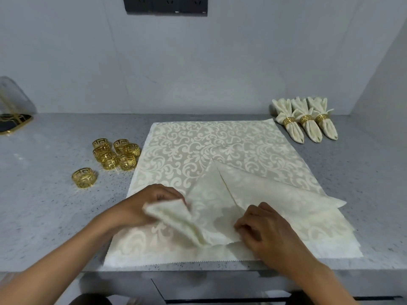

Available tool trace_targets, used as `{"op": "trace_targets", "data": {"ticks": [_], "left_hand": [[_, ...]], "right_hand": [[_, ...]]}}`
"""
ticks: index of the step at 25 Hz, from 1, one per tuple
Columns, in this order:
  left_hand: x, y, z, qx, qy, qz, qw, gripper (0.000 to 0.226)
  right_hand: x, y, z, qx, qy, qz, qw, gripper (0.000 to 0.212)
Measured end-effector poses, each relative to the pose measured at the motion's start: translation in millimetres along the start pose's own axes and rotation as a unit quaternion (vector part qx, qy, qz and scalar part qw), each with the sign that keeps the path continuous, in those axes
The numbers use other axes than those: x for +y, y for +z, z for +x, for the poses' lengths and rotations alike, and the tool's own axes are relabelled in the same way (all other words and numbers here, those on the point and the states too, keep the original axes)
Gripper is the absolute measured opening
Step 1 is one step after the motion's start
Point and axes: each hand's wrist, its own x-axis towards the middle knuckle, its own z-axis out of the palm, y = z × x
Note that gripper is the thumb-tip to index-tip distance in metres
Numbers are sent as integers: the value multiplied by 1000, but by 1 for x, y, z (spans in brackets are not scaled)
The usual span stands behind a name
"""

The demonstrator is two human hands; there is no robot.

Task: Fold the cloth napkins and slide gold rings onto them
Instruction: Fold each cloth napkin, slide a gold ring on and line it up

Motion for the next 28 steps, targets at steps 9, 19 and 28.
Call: {"op": "trace_targets", "data": {"ticks": [9, 19, 28], "left_hand": [[6, 41, 40, 280, -171, 53, 943, 23], [-3, 50, 53, 251, -72, 335, 905, 40], [-5, 52, 61, 212, 36, 346, 913, 51]], "right_hand": [[-11, -10, 9, -11, 144, 76, 987, 23], [-3, 9, 2, 62, 46, -14, 997, 19], [1, 7, -5, 44, -57, -132, 989, 23]]}}
